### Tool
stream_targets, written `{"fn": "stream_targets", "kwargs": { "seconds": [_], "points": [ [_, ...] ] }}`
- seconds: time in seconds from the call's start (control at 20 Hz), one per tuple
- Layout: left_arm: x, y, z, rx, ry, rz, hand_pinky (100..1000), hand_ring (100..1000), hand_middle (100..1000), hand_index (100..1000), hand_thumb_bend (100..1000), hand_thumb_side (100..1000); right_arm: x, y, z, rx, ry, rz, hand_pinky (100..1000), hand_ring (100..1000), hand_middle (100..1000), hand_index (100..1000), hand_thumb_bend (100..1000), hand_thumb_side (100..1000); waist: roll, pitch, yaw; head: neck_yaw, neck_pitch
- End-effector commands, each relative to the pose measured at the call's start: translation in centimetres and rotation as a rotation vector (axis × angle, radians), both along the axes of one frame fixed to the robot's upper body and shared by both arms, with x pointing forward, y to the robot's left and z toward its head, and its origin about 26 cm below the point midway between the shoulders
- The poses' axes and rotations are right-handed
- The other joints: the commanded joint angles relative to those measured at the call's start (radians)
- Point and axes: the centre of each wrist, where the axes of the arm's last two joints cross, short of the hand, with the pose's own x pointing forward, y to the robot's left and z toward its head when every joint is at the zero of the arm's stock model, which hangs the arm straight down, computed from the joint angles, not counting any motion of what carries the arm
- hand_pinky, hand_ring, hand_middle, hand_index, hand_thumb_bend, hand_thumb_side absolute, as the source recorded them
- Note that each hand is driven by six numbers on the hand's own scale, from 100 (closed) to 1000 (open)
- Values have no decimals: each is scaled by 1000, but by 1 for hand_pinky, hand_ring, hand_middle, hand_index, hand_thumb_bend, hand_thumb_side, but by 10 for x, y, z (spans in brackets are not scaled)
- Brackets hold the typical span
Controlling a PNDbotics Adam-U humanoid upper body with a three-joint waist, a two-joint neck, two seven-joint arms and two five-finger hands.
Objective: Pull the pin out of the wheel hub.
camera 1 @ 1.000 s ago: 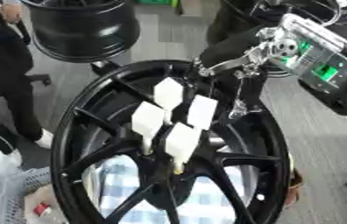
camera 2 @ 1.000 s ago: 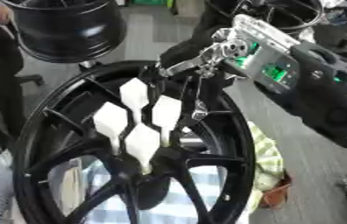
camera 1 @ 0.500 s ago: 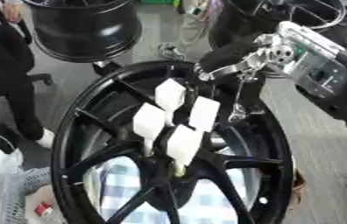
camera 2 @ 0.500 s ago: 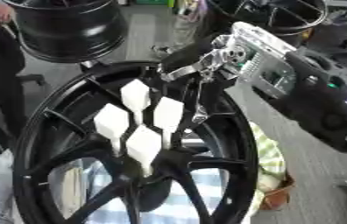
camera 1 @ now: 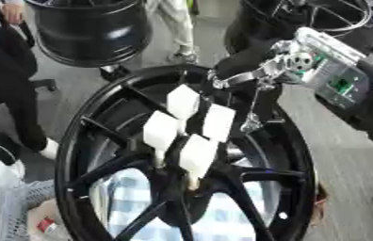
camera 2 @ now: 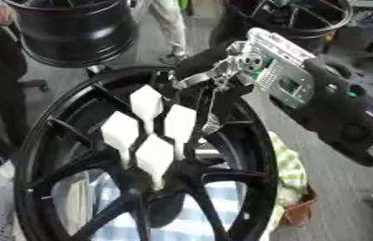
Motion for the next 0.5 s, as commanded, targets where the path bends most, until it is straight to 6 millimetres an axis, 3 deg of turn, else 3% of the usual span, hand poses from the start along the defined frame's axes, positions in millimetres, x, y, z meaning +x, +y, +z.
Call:
{"fn": "stream_targets", "kwargs": {
  "seconds": [0.05, 0.5],
  "points": [
    [-2, 0, 10, 13, -32, -6, 744, 850, 746, 857, 250, 659, 1, -3, 11, 26, -15, -1, 842, 716, 520, 613, 320, 100, 7, -14, -1, 3, -12],
    [-2, 0, 10, 13, -30, -2, 745, 851, 747, 857, 247, 660, 1, -6, 12, 72, 13, -15, 823, 664, 425, 511, 327, 100, 7, -17, -5, 5, -8]
  ]
}}
